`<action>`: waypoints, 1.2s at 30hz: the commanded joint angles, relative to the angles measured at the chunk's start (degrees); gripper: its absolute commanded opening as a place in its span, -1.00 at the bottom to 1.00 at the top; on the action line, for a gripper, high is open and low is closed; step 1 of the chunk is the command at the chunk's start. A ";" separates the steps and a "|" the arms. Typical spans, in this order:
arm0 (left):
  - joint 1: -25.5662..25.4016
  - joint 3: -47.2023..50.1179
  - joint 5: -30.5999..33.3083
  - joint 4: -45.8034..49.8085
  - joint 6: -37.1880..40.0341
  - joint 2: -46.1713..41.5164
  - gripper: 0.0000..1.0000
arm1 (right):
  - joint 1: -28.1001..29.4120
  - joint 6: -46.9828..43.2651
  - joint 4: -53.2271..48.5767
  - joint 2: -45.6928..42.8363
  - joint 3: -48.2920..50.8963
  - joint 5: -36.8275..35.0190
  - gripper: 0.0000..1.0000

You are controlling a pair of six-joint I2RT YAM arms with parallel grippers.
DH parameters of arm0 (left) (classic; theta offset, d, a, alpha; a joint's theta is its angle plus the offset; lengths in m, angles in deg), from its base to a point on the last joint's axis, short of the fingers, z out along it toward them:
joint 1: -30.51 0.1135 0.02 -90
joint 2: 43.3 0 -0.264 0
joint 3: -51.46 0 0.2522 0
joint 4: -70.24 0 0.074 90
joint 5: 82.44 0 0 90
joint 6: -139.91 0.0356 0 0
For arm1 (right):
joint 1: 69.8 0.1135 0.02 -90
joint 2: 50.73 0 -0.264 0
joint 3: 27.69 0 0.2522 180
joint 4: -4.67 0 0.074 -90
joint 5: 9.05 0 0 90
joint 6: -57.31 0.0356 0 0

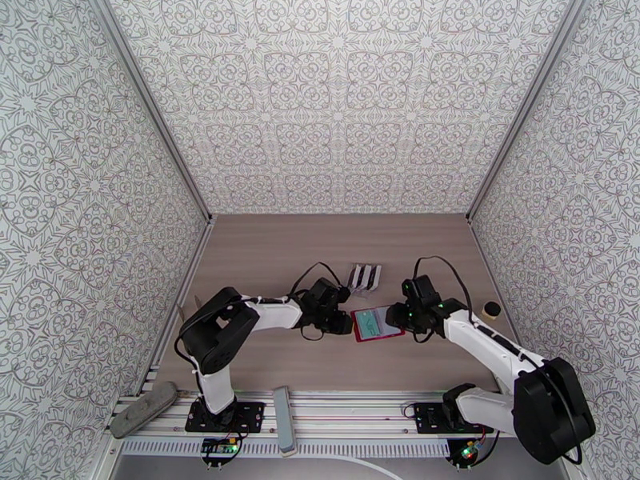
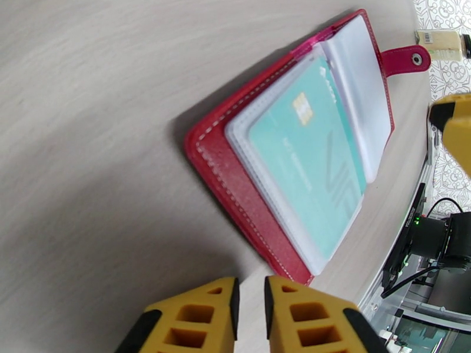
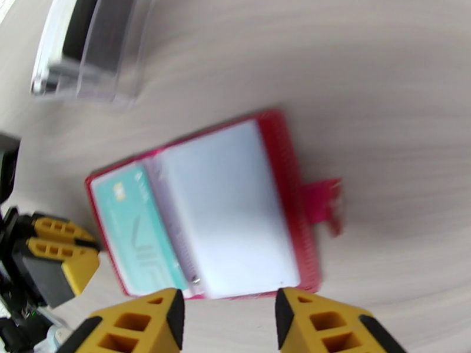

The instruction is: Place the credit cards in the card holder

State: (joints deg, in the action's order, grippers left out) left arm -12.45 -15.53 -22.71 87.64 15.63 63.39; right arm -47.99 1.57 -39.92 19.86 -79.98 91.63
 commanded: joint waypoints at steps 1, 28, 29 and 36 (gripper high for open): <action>1.24 -0.06 3.98 6.81 1.67 4.06 -0.58 | 1.30 0.82 3.67 -0.79 0.54 3.05 -0.15; 2.18 0.31 3.15 5.52 1.46 4.05 -0.64 | 9.88 1.16 8.24 16.05 -5.60 -1.16 -0.32; 2.18 0.32 3.08 5.50 1.30 4.04 -0.64 | 10.04 1.16 8.16 16.16 -5.77 -1.18 -0.32; 2.13 0.26 2.74 5.06 1.15 4.07 -0.64 | 11.74 1.67 8.34 16.16 -6.30 -1.10 -0.32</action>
State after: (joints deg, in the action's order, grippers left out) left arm -11.46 -16.95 -24.74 89.72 15.63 64.50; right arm -37.20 2.64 -32.19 35.64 -84.63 91.46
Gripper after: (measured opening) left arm 0.179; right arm 0.339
